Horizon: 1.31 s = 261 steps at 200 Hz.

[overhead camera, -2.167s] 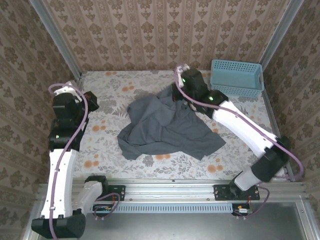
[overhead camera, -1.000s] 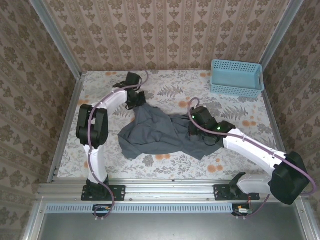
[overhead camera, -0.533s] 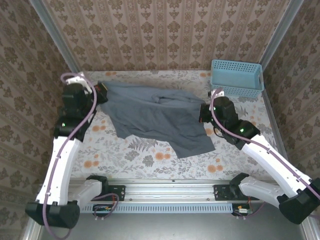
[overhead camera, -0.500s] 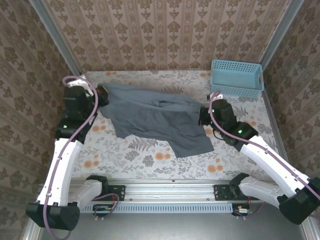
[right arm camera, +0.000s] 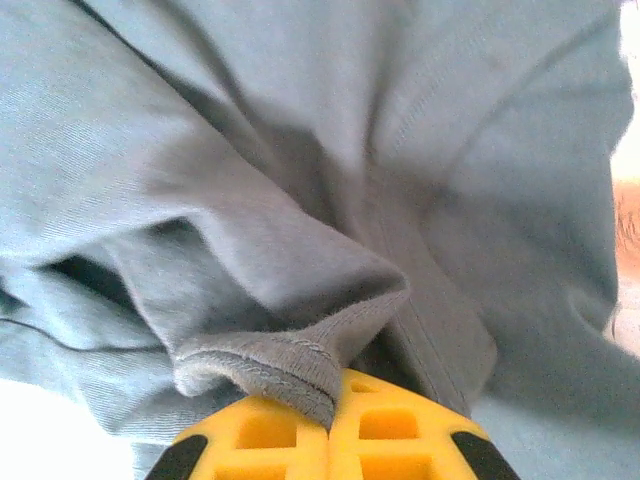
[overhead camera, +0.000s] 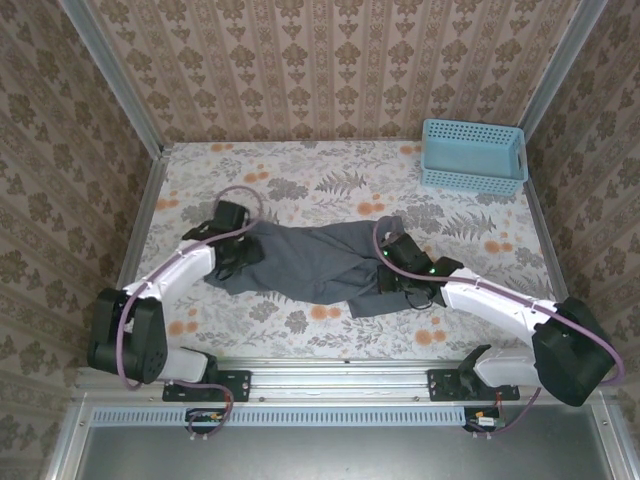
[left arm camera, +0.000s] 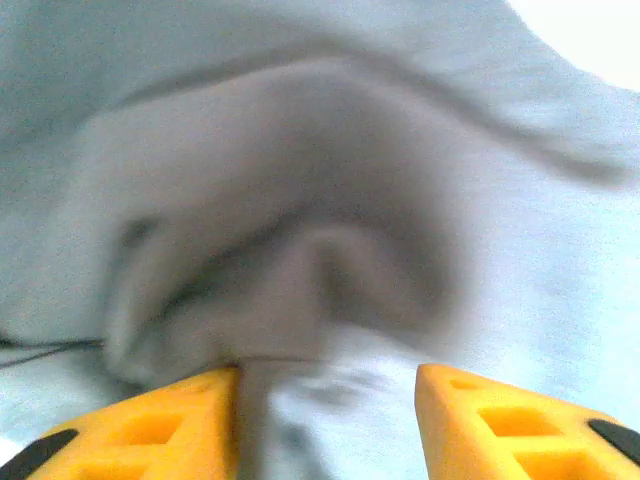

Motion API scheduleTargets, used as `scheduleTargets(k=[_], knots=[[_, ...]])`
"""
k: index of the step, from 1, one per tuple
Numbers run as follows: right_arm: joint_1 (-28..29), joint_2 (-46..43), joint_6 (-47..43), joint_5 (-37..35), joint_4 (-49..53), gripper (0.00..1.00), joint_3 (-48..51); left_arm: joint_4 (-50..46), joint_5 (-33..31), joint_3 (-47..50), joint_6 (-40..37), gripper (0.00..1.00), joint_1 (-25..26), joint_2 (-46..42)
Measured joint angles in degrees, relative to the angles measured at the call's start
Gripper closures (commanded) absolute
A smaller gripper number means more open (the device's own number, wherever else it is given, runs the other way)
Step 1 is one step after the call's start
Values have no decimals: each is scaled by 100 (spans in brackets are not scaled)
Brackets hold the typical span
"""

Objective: Fold the inside-out t-shirt

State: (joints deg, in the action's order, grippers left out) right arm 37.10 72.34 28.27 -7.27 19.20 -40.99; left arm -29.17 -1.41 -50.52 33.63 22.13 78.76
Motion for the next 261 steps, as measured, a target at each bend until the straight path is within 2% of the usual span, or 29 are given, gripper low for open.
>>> scheduleTargets(k=[5,7,25,44,70,96,119,142,187,222,246,261], knots=[[15,-13,-11,0,-9,100,-39,-4,-96,-87,-26,32,136,-44],[24,-28,-24,0,-20,100,-59,-4,-166,-149,-17,31,356,-109],[55,-105,-46,-2,-81,100,-81,-11,-516,-367,-111,28,1211,-323],[57,-116,-39,-2,-127,100,-74,173,-577,-529,-251,24,2059,-205],[68,-181,4,-7,-234,100,17,490,-455,-717,-396,20,2723,577],[68,-382,28,-107,-243,100,114,758,-380,-793,-494,17,3073,1423],[68,-520,26,-166,-256,100,164,767,-400,-894,-514,24,3123,1917],[68,-522,26,-210,-278,100,175,756,-535,-1102,-533,42,3053,2249],[68,-417,26,-267,-326,100,321,955,-601,-1016,-461,59,2649,2131],[79,-33,48,-280,-398,100,476,1128,-459,-951,-476,81,2424,2024],[83,168,48,-348,-424,96,483,1322,-328,-796,-474,89,2319,1906],[94,247,50,-470,-424,85,461,1436,-225,-627,-474,91,2275,1749]])
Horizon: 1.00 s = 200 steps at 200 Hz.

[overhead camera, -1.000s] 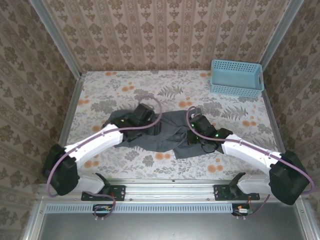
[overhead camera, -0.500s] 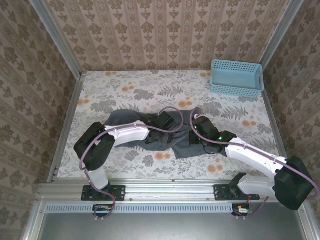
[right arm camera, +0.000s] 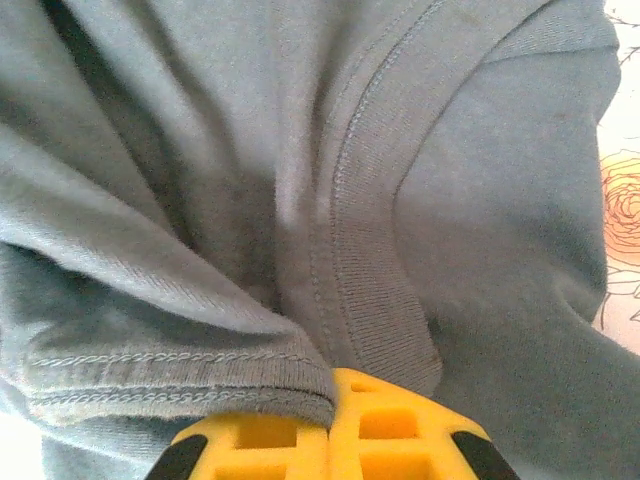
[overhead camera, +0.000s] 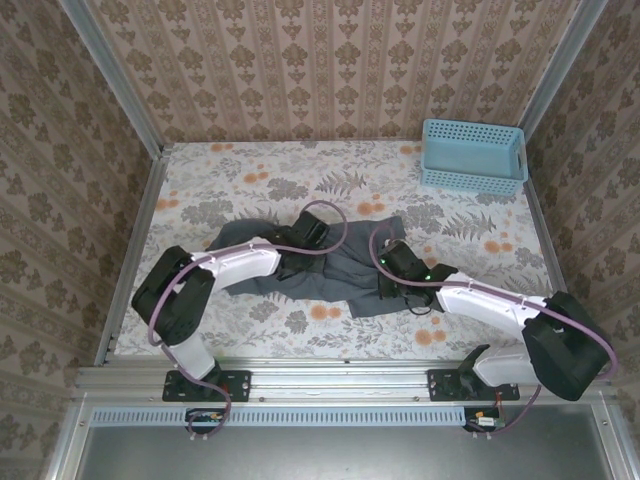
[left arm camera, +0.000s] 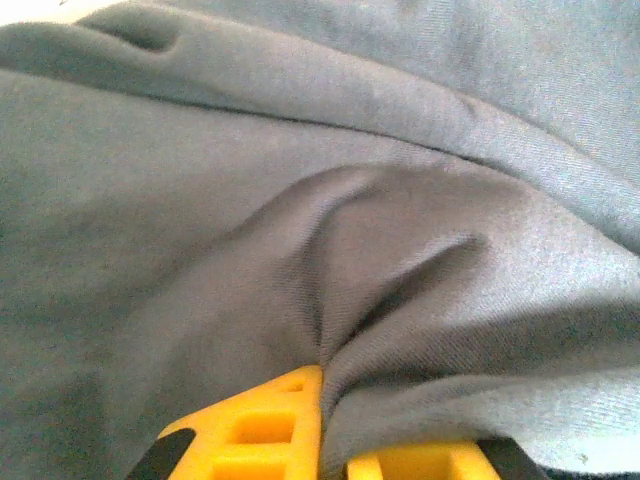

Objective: Fold the inside-out t-shirt

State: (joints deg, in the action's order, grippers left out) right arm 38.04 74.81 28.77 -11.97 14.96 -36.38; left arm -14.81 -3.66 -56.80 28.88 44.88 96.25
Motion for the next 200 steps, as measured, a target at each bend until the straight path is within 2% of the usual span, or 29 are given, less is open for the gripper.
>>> scheduleTargets(k=[25,40,53,87,105,128,143,151,175,200], knots=[[0,52,-61,-181,63,67,-153,151,201,92,-7,92,-35,-168],[17,37,-76,-273,105,60,-289,271,339,107,-7,93,-48,-247],[76,-74,-151,-350,111,58,-354,420,509,164,-13,94,-94,-315],[492,-669,-319,-363,83,58,-376,732,957,297,2,95,-321,-332],[616,-664,-330,-81,-190,58,-400,848,1178,321,22,89,-461,-332],[662,-212,-299,254,-573,59,-520,977,1401,326,74,85,-603,-330],[662,247,-232,507,-929,62,-621,1073,1506,354,107,73,-673,-330],[662,498,-173,658,-1080,64,-699,1102,1550,372,146,70,-710,-330],[664,1169,-90,1040,-1443,68,-1001,1093,1567,420,133,68,-772,-330],[678,1499,-50,1272,-1626,69,-1303,1019,1539,481,109,68,-780,-332]])
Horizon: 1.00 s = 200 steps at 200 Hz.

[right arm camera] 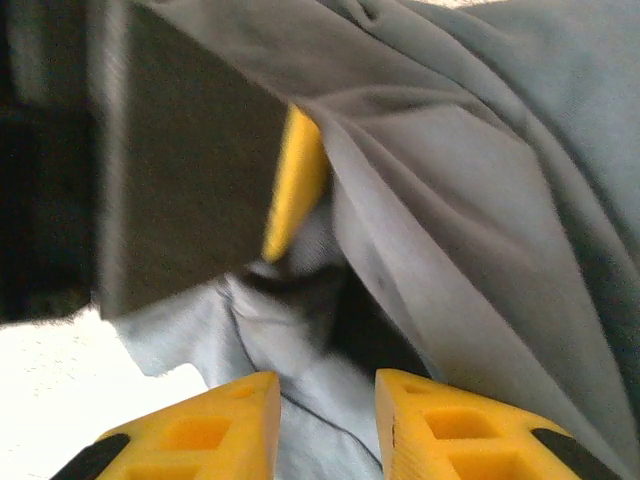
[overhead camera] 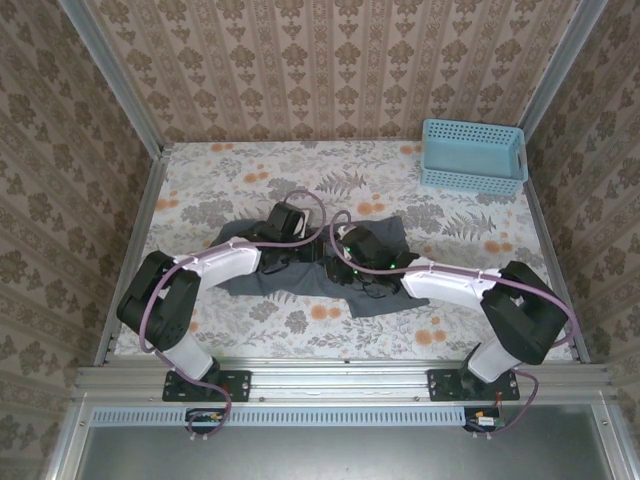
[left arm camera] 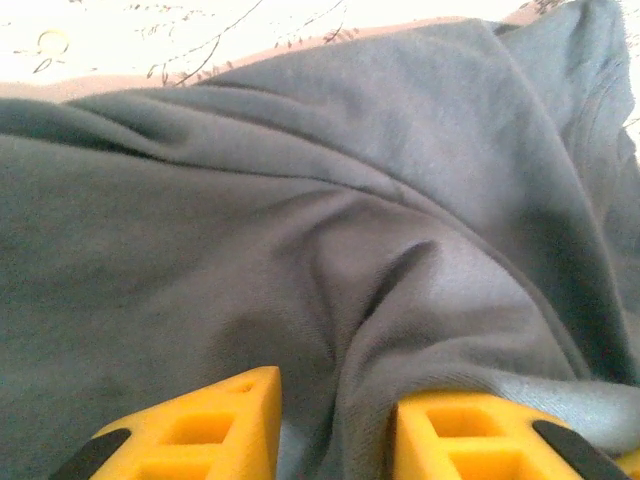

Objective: Fold the inside-out t-shirt

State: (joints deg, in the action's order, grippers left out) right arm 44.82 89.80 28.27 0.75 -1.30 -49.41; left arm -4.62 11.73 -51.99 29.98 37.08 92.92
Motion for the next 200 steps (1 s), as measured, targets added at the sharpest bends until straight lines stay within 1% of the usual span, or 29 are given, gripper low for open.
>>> scheduleTargets(k=[41,54,94,121,200], knots=[[107,144,-46,125,-17,70,-262,-28,-85,98,-22,69,0,0],[146,214,-98,98,39,70,-345,0,-103,133,-20,67,-7,-2],[140,780,-275,-149,240,71,-623,127,-48,380,15,67,-173,-11],[96,1086,-358,-341,435,72,-693,216,52,413,48,64,-286,-17],[-103,1327,-638,-1141,789,71,-929,461,72,761,90,59,-310,-560]])
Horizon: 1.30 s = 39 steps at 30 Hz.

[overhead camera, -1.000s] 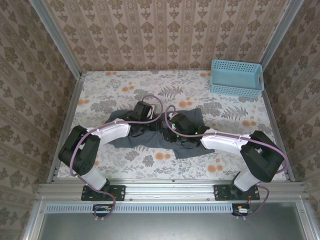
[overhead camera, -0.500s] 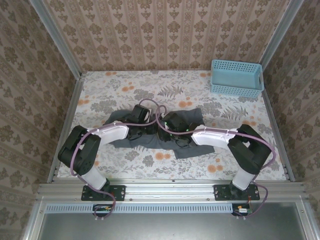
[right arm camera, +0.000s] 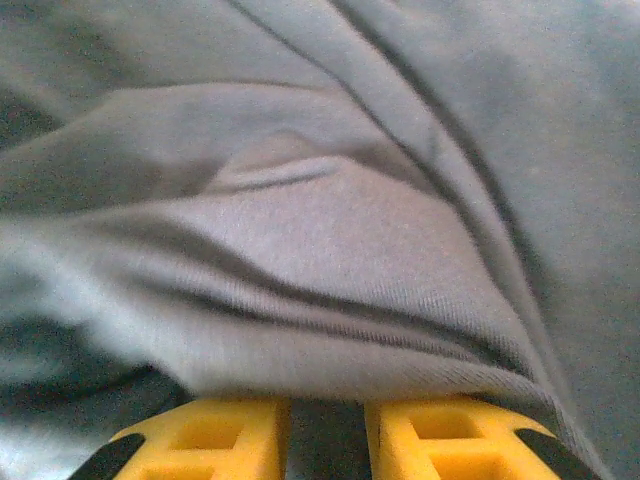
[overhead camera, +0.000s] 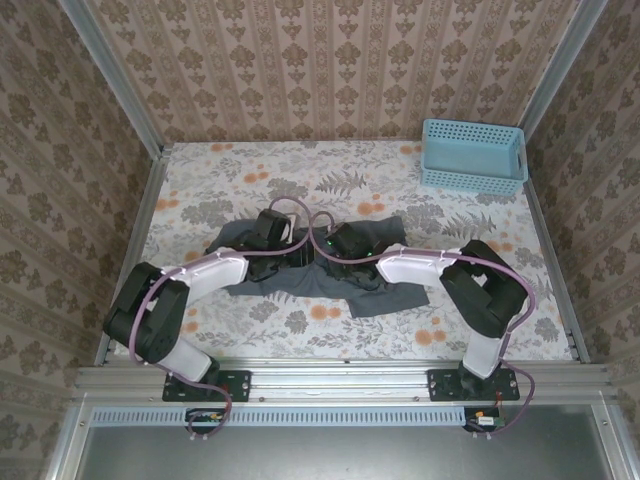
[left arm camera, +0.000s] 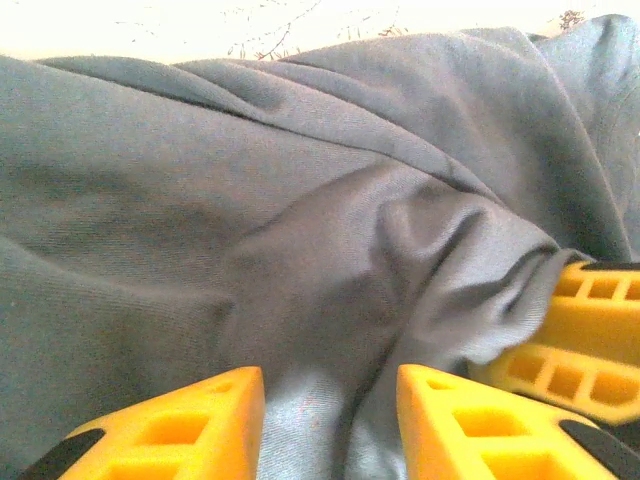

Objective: Fold the inside-out t-shirt

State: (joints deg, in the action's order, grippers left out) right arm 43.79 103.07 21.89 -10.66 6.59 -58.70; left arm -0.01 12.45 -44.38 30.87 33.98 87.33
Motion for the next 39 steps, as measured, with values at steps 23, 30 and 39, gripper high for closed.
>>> scheduleTargets(k=[23,30,39], knots=[[13,195,-407,-393,308,100,-273,-151,-254,201,22,56,-208,-155],[127,-1073,-527,-210,271,100,358,-422,-431,-28,109,57,-621,509],[146,-3189,-431,68,372,100,1591,-468,-431,-481,348,58,-1241,997]])
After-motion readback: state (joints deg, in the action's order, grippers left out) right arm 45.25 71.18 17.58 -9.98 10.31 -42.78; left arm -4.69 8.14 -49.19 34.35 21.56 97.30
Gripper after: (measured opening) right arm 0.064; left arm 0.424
